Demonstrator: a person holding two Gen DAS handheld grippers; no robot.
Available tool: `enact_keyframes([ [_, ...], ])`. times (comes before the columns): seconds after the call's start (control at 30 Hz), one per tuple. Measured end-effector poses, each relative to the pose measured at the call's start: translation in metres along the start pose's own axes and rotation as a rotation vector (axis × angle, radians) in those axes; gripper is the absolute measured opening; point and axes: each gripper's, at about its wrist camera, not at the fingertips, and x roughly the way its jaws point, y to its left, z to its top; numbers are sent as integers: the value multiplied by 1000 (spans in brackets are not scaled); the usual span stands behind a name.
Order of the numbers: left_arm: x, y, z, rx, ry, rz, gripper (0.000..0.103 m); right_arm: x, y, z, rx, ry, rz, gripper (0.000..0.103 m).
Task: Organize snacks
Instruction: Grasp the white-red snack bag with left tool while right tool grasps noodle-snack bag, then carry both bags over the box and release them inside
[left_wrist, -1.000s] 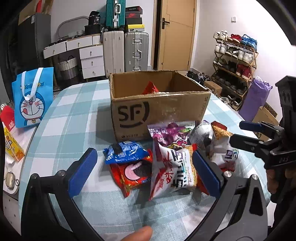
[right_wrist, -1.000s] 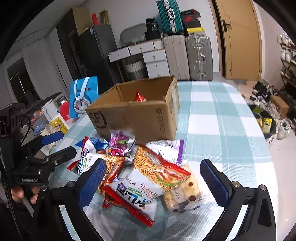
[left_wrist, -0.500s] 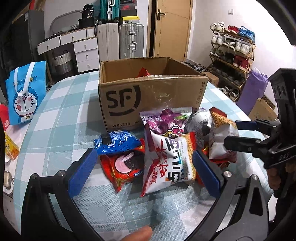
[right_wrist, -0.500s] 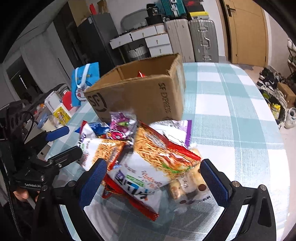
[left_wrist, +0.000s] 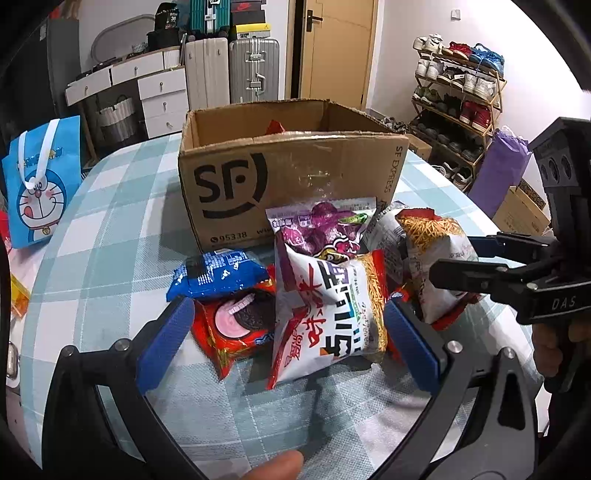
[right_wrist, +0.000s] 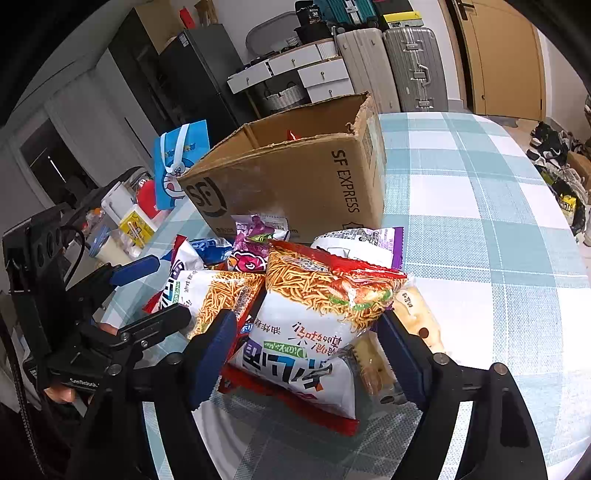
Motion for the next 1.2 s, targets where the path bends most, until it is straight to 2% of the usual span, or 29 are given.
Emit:
enact_keyframes([
  [0.17, 7, 1, -2, -11, 14, -18, 102, 1, 0, 0, -6, -3, 0, 70],
  [0.3, 12, 0, -1, -21, 29, -69, 101, 2, 0, 0, -13, -5, 4, 62],
  [0.5, 18, -7, -2, -1, 43, -104, 81, 4, 3, -2, -37, -5, 7, 56],
  [0.63, 20, -9, -4, 6, 45, -147, 62, 6, 7, -3, -58, -5, 0, 54],
  [0.7, 20, -10, -4, 16, 41, -138, 60, 6, 7, -3, -66, -8, -4, 53],
  [0.77, 20, -9, -2, 12, 38, -147, 52, 6, 7, -3, -68, -8, -4, 53],
  [0.87, 17, -5, -1, 4, 30, -161, 45, 6, 7, -3, -69, -8, -5, 52],
  [1.2, -3, 2, 0, 1, -24, -178, 38, -2, 5, -1, -66, -47, -15, 48],
])
